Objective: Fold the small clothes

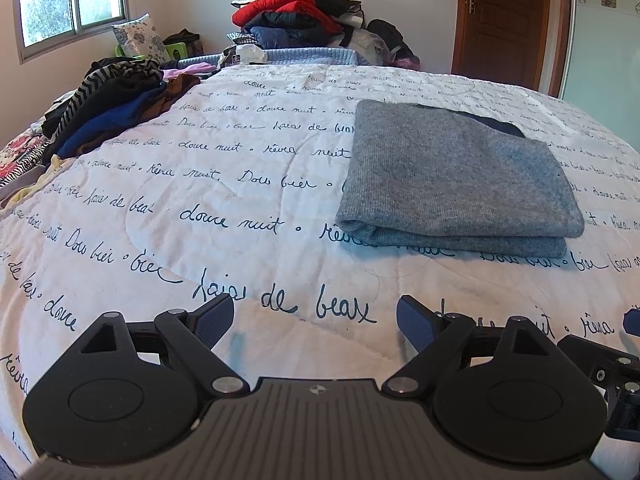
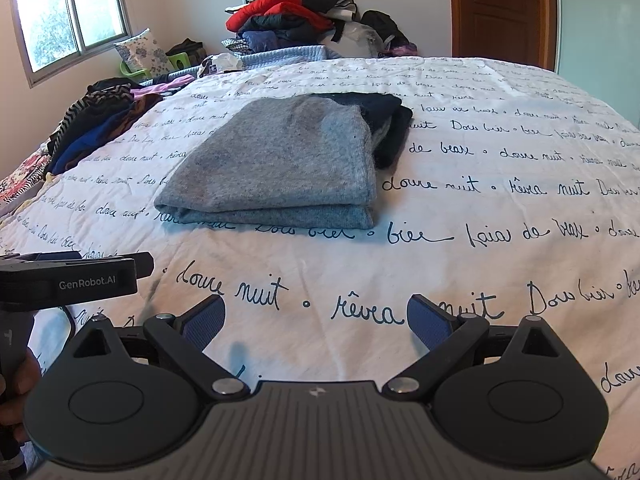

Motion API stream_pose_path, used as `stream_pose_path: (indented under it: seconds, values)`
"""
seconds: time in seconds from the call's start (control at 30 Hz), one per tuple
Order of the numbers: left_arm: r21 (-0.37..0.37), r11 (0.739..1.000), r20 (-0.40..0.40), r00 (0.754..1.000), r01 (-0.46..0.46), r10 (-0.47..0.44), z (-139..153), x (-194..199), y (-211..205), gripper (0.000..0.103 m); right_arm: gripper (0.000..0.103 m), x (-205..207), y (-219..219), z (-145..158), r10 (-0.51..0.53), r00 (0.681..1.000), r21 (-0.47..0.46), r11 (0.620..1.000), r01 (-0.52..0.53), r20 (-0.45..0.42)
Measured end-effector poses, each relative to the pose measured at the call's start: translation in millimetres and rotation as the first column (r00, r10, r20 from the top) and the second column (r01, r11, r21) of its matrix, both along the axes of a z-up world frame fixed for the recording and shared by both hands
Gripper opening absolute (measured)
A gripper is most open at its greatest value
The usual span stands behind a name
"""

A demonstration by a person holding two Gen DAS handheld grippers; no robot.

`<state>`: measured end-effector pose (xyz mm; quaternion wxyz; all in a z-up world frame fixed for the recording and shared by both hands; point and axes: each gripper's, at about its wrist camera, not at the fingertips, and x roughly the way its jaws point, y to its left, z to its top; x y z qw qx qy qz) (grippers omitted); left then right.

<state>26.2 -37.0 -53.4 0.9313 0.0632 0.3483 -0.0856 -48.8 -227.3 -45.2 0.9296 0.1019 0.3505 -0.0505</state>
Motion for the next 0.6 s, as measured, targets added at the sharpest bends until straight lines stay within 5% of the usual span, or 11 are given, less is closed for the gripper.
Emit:
stream_pose_path:
  seconds: [0.6]
  values:
    - [0.002,1.0,0.004,1.0,-0.008,0.008,0.3,-0.8,0.6,0.087,0.099,-1.1,0.3,-0.7,0.0,1.0,0.002,1.0,0.0,0.0]
